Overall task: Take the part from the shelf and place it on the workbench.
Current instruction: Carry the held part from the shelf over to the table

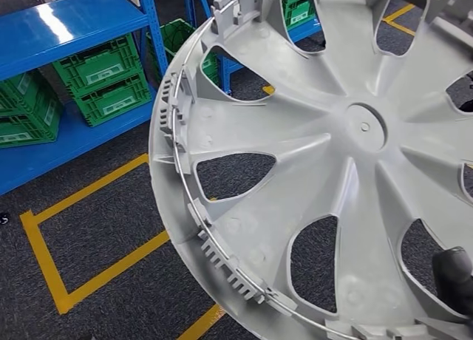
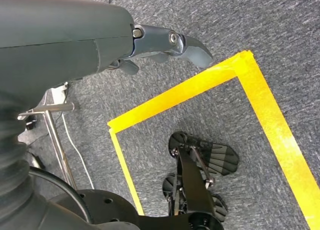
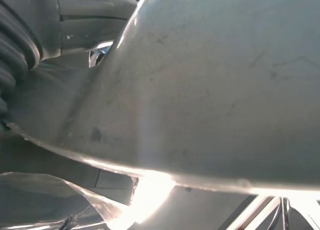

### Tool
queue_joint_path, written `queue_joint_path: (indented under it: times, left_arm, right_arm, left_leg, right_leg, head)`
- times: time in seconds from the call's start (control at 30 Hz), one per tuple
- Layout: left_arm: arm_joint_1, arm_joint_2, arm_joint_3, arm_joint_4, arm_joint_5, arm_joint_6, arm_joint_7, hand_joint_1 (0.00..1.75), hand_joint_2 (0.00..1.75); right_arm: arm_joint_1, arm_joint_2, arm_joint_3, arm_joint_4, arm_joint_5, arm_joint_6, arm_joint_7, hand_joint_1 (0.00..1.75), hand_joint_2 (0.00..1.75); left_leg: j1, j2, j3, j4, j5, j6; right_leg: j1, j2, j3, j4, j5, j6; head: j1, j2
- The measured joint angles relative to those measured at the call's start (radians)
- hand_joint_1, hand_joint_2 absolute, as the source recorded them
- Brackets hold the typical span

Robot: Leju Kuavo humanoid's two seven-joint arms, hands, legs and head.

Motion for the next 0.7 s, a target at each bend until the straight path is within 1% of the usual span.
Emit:
queue_joint_path:
  times: [0.7]
  left_arm:
    - [0.000,0.000,0.000,0.000,-0.004,0.000,0.000,0.00,1.75]
  right_arm:
    - [0.000,0.000,-0.006,-0.005,-0.001,0.000,0.004,1.75,1.75]
  left_leg:
    - [0.000,0.000,0.000,0.000,0.000,0.000]
  right_leg:
    - [0.000,0.000,0.000,0.000,0.000,0.000]
  head:
    - [0.000,0.000]
